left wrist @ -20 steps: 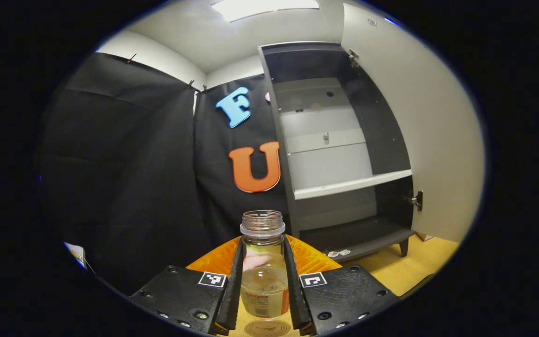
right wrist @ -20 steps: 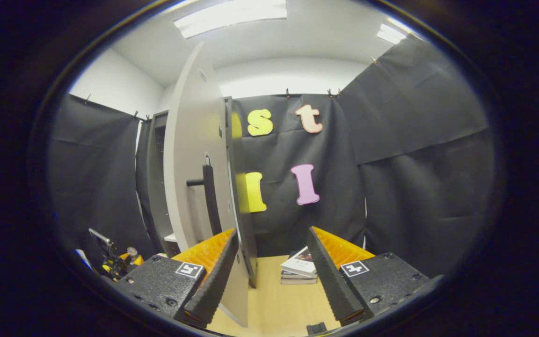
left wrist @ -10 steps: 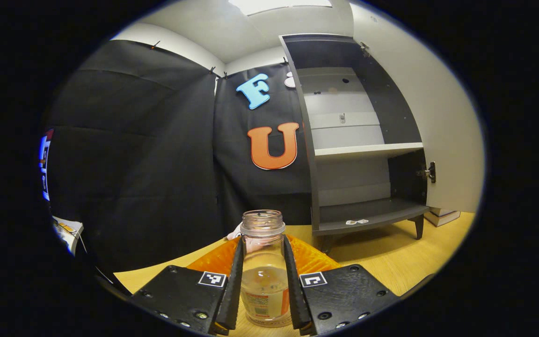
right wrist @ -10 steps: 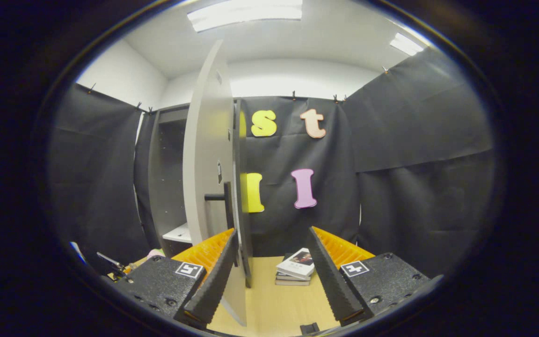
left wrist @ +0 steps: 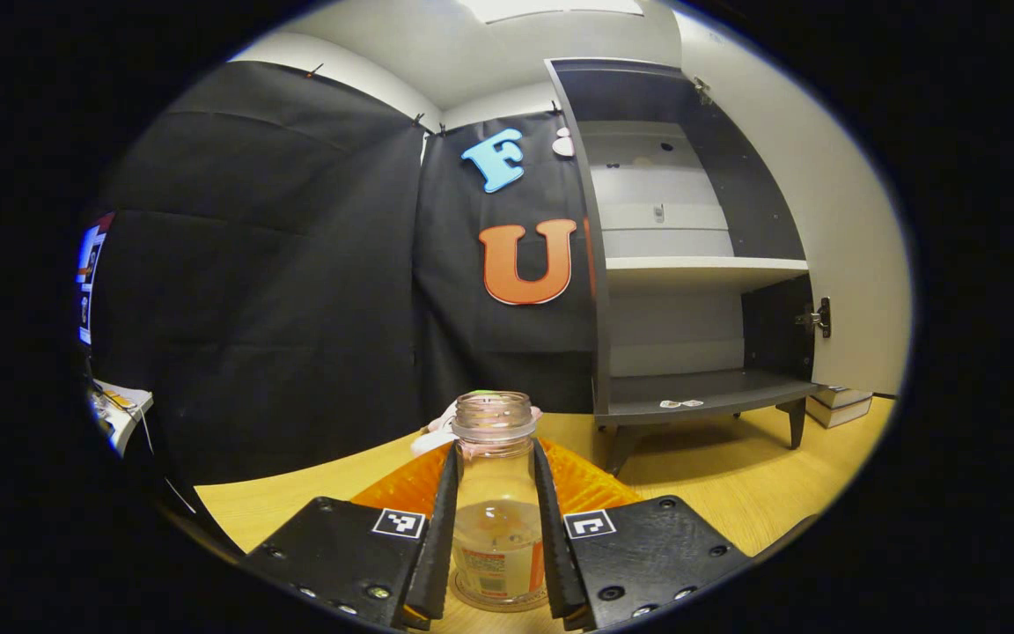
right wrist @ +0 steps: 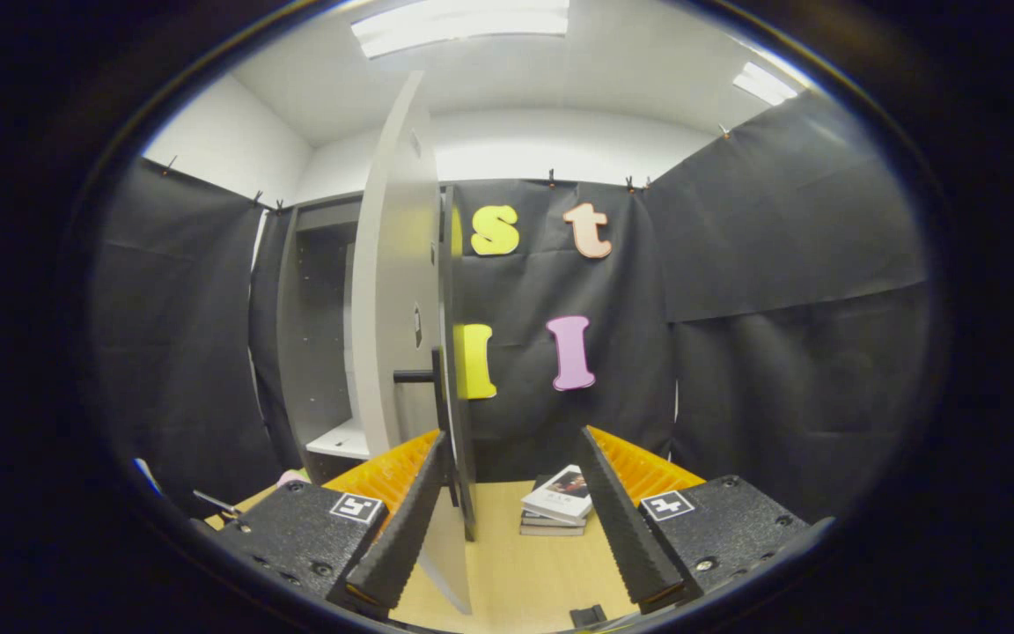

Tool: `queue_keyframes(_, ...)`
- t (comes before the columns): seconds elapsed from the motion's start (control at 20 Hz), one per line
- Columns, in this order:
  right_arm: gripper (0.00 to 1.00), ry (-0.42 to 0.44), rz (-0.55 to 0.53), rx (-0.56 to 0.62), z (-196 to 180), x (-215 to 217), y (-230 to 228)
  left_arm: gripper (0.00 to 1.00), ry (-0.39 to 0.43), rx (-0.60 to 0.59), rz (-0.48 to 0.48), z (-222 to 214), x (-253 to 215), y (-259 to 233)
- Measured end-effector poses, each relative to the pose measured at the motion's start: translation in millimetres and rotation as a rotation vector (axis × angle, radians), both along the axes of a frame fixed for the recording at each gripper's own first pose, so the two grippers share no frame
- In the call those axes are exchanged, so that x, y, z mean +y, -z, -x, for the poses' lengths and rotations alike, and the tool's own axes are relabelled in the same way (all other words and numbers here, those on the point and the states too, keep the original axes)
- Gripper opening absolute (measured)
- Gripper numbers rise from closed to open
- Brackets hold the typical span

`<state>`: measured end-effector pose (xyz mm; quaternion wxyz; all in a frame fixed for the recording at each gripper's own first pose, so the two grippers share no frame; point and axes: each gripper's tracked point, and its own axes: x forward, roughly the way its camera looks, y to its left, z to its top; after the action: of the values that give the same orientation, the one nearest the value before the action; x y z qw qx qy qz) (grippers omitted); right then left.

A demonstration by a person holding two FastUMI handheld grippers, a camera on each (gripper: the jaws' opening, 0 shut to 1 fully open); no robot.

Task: Open the cabinet door with the right hand, grasp the bottle in the cabinet with the left hand and place it on the coaster, then close the cabinet door with the right hand.

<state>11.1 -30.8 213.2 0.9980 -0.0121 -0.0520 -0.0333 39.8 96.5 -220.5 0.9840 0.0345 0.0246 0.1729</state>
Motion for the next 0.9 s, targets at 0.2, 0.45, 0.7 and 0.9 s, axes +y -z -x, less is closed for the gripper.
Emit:
queue_keyframes(0.2, 0.92, -0.005, 0.002, 0.002, -1.6, -0.8, 4.6, 0.51, 0.018, 0.020, 0.026, -3.0, -1.0, 2.0)
queue_keyframes(0.45, 0.92, 0.020, -0.020, -0.005, -7.5, -19.6, 14.0, 0.97, 0.036, 0.061, 0.019, 8.8, -0.2, -19.1)
queue_keyframes(0.7, 0.92, 0.040, -0.016, -0.036, -29.5, -31.7, 25.1, 0.95, 0.157, 0.111, 0.133, 28.4, -42.4, -77.6)
queue_keyframes(0.9, 0.94, 0.020, -0.001, -0.069, -46.2, -33.8, 11.3, 0.95, 0.209, 0.060, 0.106, 26.7, -59.2, -142.7)
